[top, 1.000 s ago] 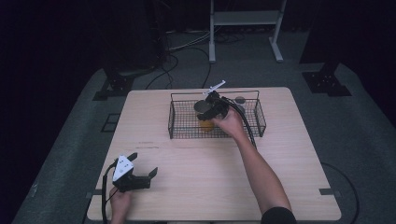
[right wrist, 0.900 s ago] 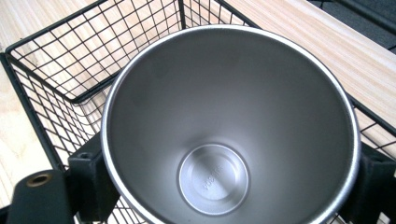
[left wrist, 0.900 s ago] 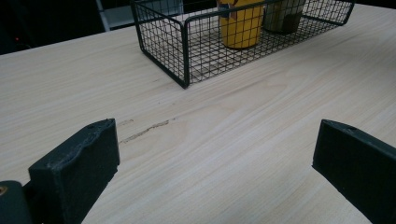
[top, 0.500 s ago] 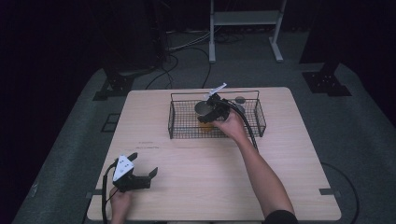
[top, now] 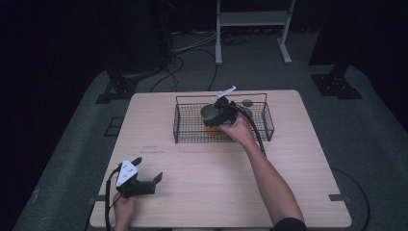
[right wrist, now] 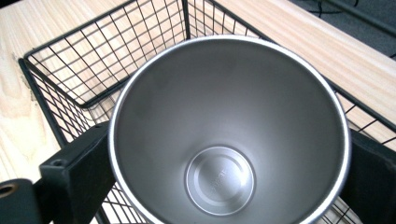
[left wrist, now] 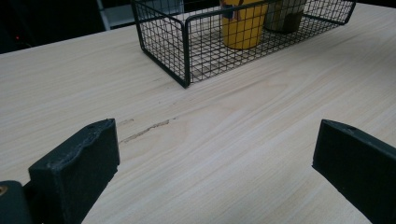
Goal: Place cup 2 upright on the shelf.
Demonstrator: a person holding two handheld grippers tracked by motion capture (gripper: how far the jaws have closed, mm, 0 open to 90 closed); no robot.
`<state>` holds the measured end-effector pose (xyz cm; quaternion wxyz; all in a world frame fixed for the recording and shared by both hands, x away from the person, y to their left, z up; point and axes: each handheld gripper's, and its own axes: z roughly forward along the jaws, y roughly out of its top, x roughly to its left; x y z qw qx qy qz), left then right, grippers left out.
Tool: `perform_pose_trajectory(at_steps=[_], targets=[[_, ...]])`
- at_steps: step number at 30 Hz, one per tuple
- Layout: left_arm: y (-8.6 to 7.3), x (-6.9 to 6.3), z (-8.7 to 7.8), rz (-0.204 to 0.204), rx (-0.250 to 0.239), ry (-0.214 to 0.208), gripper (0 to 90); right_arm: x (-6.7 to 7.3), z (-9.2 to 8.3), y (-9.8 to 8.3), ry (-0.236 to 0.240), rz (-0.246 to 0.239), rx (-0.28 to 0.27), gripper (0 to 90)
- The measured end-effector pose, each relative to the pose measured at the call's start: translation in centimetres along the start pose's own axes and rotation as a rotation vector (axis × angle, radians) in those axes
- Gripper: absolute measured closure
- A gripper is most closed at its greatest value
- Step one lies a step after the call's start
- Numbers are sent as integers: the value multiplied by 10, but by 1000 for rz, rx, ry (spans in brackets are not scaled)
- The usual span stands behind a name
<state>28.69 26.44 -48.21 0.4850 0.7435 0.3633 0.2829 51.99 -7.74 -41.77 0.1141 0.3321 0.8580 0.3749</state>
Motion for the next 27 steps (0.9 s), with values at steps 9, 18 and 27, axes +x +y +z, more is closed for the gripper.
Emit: perform_pose_trajectory(at_steps=[9, 18, 27], targets=[[0, 0, 0, -4, 2, 3, 0, -1, -9, 3, 17, 18, -42, 0], [0, 0, 0, 8, 9, 3, 0, -6, -25, 8, 28, 41, -94, 0], [0, 0, 0, 2, 9, 3, 0, -7, -47, 9, 39, 21, -126, 0]])
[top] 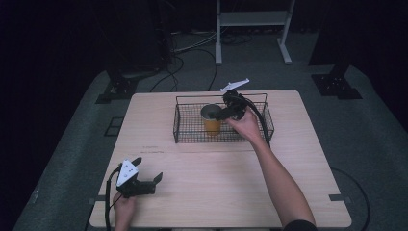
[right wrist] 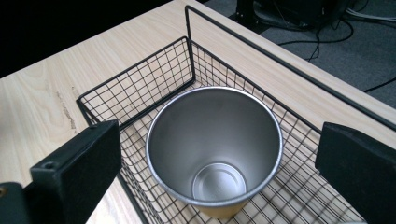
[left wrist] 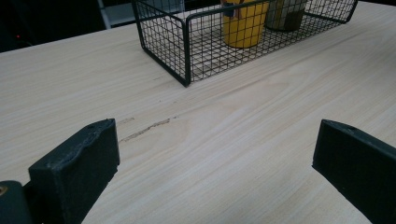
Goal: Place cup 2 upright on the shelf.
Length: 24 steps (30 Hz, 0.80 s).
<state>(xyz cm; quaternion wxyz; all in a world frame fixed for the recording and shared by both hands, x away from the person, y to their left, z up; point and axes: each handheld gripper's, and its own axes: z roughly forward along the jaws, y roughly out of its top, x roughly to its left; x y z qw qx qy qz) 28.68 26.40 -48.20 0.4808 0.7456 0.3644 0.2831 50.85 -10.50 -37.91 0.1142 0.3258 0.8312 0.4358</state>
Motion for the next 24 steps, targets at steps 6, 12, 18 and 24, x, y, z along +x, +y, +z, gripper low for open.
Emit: perform_pose_trajectory(at_steps=[6, 12, 18, 24], targets=[[0, 0, 0, 2, 1, 4, 0, 1, -16, -2, -11, -12, -5, 0], [0, -1, 0, 2, 2, 3, 0, -2, -32, -8, -9, -14, -22, 0], [0, 0, 0, 5, 4, 3, 0, -5, -44, -14, -18, -1, -31, 0], [0, -1, 0, 6, 1, 3, 0, -5, -51, -21, -20, -9, -26, 0]])
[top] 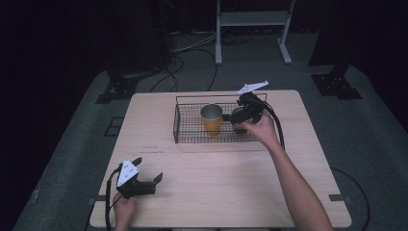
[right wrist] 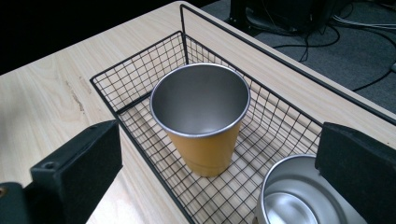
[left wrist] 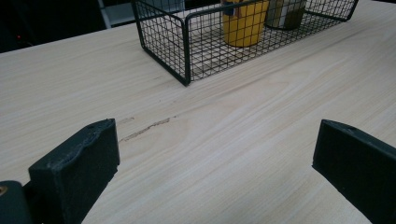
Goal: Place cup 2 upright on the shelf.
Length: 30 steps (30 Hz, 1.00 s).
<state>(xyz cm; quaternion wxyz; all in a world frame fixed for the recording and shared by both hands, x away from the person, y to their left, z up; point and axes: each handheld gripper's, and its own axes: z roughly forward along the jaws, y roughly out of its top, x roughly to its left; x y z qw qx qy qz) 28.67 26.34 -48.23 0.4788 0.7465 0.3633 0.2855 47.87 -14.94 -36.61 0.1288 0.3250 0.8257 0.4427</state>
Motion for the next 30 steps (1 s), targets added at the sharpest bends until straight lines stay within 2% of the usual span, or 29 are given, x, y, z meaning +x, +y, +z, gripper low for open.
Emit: perform_pose_trajectory(at_steps=[10, 14, 22, 30], targets=[[0, 0, 0, 0, 2, 1, 0, 1, -14, -10, -3, 4, 9, 0], [0, 0, 0, 0, 1, 1, 0, 2, -20, -15, 0, -10, 8, 0], [0, -1, 0, 4, 3, 1, 0, 2, -31, -27, 7, 13, 15, 0], [0, -1, 0, 4, 4, 2, 0, 4, -41, -36, 2, 2, 13, 0]])
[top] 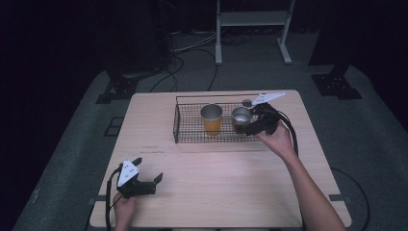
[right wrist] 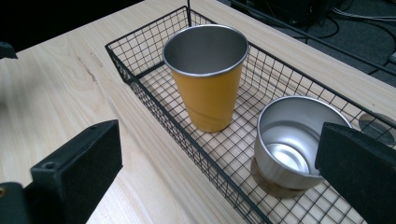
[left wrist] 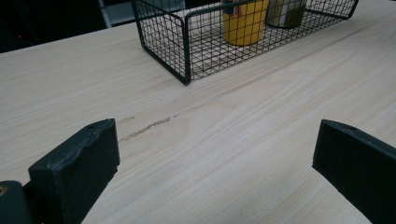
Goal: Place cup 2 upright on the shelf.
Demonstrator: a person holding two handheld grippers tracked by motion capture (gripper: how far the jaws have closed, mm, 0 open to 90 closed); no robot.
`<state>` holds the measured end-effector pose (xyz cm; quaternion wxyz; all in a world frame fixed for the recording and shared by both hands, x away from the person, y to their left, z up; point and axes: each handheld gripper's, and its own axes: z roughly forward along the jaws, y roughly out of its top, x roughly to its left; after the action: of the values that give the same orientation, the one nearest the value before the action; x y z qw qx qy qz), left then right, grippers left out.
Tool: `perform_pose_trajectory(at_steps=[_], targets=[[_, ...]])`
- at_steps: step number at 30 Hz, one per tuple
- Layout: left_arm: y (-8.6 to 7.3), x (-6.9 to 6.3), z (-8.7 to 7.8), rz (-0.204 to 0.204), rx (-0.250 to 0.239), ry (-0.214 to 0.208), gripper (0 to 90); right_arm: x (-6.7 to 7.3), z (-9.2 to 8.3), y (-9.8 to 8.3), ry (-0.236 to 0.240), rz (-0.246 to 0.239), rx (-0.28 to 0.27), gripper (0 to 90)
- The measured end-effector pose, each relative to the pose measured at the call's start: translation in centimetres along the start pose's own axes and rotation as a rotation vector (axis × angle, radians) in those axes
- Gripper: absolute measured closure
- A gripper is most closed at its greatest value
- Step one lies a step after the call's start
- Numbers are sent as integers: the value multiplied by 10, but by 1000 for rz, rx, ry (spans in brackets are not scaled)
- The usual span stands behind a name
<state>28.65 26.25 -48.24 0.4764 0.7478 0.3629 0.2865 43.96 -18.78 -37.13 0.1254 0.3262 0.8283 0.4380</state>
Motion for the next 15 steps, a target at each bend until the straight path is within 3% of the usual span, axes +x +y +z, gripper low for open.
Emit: perform_pose_trajectory(at_steps=[15], targets=[[0, 0, 0, 4, 2, 3, 0, 6, -14, -27, 0, 3, 16, 0]])
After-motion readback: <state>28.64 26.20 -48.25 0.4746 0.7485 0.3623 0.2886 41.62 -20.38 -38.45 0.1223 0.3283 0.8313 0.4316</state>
